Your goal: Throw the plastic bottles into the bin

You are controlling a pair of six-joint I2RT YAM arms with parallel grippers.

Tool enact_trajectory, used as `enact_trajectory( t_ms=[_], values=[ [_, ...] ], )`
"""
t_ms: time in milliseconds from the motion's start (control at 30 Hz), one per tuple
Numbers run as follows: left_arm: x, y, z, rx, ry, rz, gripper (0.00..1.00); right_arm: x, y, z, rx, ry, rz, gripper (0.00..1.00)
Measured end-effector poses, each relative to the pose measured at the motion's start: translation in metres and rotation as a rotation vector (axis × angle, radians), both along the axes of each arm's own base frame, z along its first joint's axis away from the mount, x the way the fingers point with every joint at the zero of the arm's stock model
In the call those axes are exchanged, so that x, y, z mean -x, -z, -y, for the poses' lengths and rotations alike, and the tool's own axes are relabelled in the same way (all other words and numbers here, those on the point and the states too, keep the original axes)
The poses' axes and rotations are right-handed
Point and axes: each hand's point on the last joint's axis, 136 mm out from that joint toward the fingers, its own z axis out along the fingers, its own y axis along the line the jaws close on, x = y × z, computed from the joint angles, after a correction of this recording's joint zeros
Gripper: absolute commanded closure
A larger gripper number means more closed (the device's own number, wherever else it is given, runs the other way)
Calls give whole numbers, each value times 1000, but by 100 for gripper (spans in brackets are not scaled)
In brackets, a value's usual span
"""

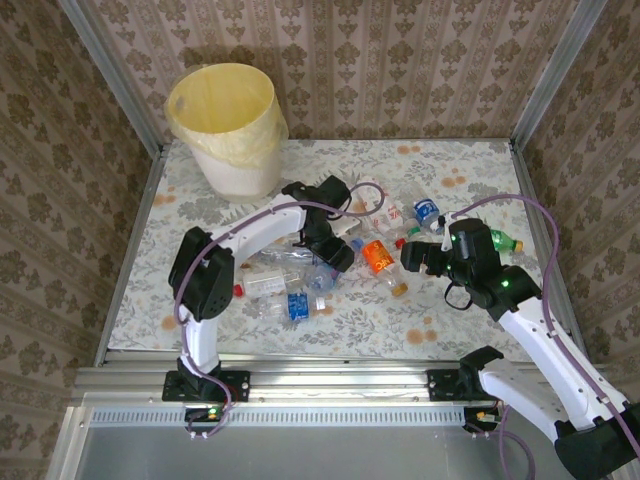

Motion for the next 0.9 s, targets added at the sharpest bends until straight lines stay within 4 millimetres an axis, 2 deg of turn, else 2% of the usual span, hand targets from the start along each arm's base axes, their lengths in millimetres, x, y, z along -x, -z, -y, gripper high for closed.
enact_trajectory(
  t_ms=[267, 533, 900],
  values=[
    [6, 18, -5, -36, 1, -41, 46, 0, 0, 0, 0, 0, 0, 0],
    [11, 27, -7, -41, 4, -61, 69, 0, 0, 0, 0, 0, 0, 0],
    [8, 23, 2, 9, 12, -46, 77, 0, 2, 0, -1, 1, 0, 0]
  ],
)
